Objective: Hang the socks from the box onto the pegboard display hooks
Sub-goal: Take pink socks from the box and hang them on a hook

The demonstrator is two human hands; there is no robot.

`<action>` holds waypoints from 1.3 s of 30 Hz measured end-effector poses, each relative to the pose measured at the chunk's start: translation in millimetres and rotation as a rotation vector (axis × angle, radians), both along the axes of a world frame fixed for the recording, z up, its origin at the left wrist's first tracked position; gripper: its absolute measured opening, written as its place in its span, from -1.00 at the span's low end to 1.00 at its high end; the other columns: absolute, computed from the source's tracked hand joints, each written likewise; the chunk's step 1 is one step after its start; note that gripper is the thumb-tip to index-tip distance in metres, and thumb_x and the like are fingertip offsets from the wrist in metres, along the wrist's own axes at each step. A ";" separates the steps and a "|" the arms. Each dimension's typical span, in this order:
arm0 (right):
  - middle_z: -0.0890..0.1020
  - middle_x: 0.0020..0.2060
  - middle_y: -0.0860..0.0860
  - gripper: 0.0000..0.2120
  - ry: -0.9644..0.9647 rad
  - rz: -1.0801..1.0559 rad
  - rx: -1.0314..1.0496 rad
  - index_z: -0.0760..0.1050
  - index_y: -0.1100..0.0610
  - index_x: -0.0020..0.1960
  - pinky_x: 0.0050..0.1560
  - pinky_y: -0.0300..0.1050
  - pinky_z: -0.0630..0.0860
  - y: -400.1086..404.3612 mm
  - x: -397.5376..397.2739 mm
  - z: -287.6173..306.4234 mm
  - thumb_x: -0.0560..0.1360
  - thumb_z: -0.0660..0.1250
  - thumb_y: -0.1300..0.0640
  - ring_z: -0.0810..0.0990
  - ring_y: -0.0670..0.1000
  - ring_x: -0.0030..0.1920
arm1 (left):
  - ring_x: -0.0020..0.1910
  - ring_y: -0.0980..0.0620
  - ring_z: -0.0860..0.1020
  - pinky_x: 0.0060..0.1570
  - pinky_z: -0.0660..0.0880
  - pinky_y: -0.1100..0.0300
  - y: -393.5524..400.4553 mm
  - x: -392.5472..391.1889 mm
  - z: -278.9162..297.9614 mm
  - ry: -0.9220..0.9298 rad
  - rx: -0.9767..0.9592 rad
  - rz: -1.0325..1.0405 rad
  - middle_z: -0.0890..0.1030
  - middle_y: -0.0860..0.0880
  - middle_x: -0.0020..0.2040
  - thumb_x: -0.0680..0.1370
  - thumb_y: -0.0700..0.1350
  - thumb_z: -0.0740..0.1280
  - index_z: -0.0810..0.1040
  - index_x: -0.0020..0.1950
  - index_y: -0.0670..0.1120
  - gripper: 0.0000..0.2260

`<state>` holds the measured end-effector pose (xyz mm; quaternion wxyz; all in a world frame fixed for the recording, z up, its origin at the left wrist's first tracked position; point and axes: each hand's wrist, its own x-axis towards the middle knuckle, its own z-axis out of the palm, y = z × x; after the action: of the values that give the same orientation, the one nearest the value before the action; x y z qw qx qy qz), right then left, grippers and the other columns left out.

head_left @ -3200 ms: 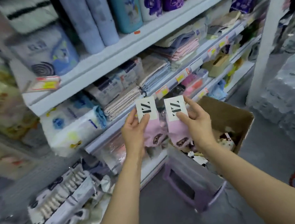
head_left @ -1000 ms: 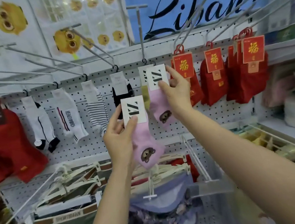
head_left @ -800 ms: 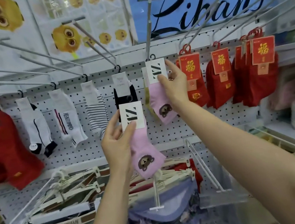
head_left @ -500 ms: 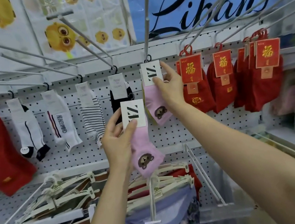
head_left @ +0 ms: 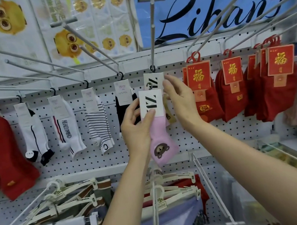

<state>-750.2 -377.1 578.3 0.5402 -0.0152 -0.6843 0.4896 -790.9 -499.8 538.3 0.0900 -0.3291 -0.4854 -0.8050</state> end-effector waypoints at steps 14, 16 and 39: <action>0.66 -0.27 0.01 -0.71 0.090 -0.021 -0.084 0.50 0.11 0.14 -0.16 -0.22 0.55 15.0 -7.2 34.7 0.46 0.44 0.28 0.66 -0.07 -0.22 | -0.04 0.17 0.63 0.04 0.60 0.15 21.5 -15.6 102.1 0.609 -0.154 0.459 0.67 0.11 -0.04 0.46 -0.14 0.49 0.65 0.08 -0.04 -0.79; 0.67 -0.21 0.00 -0.71 0.092 -0.047 -0.068 0.52 0.10 0.12 -0.11 -0.15 0.59 17.1 -13.6 38.9 0.44 0.46 0.28 0.67 -0.06 -0.18 | -0.12 0.18 0.63 -0.03 0.58 0.18 22.1 -16.3 110.1 0.699 -0.176 0.502 0.67 0.14 -0.13 0.48 -0.14 0.47 0.66 0.00 -0.05 -0.88; 0.57 0.20 -0.03 -0.58 -0.004 -0.381 0.248 0.47 0.08 0.34 0.16 -0.15 0.48 14.4 -19.4 21.4 0.51 0.40 0.11 0.52 -0.08 0.16 | 0.03 0.13 0.62 0.02 0.57 0.03 -1.5 -45.0 91.4 0.777 -0.430 0.560 0.67 0.14 0.06 0.51 0.02 0.44 0.63 0.14 0.06 -0.78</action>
<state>-769.6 -362.6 599.7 0.6193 -0.0785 -0.7251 0.2908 -835.9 -501.3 629.8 0.4054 -0.4720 -0.6399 -0.4510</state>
